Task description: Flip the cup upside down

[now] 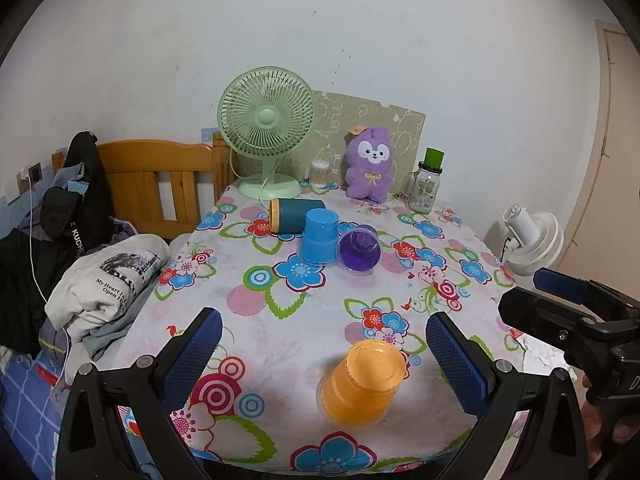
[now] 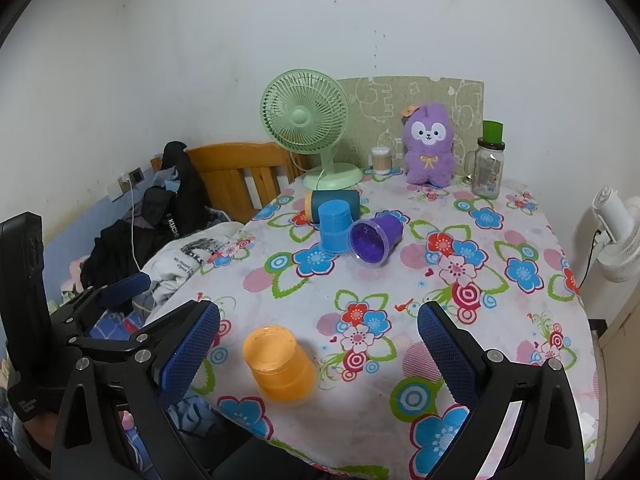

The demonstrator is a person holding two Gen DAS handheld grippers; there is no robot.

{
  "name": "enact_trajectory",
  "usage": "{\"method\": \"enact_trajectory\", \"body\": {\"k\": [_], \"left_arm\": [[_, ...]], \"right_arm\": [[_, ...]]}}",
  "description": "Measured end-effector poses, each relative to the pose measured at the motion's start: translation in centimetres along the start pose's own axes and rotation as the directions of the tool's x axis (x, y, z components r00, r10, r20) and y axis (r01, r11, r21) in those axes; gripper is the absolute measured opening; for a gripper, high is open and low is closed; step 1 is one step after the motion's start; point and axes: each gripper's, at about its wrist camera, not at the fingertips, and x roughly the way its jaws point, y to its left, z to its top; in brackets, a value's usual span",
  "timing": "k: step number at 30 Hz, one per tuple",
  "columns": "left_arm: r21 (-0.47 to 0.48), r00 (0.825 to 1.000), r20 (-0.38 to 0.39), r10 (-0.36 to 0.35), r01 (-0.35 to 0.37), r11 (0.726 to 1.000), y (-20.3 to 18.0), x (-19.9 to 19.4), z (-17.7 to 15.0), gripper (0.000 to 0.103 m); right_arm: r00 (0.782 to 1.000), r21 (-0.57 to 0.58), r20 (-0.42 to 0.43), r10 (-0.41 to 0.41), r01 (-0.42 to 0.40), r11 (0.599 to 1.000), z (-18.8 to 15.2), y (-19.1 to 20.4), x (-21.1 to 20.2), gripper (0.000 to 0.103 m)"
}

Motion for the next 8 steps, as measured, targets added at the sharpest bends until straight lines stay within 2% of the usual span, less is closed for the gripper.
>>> {"method": "enact_trajectory", "body": {"k": [8], "left_arm": [[-0.004,1.0,0.001,0.008,-0.007,1.0,0.26,0.24,0.05,0.103]], "right_arm": [[1.0,-0.001,-0.003,0.005,-0.005,1.0,-0.08,0.11,0.31,0.1]]}}
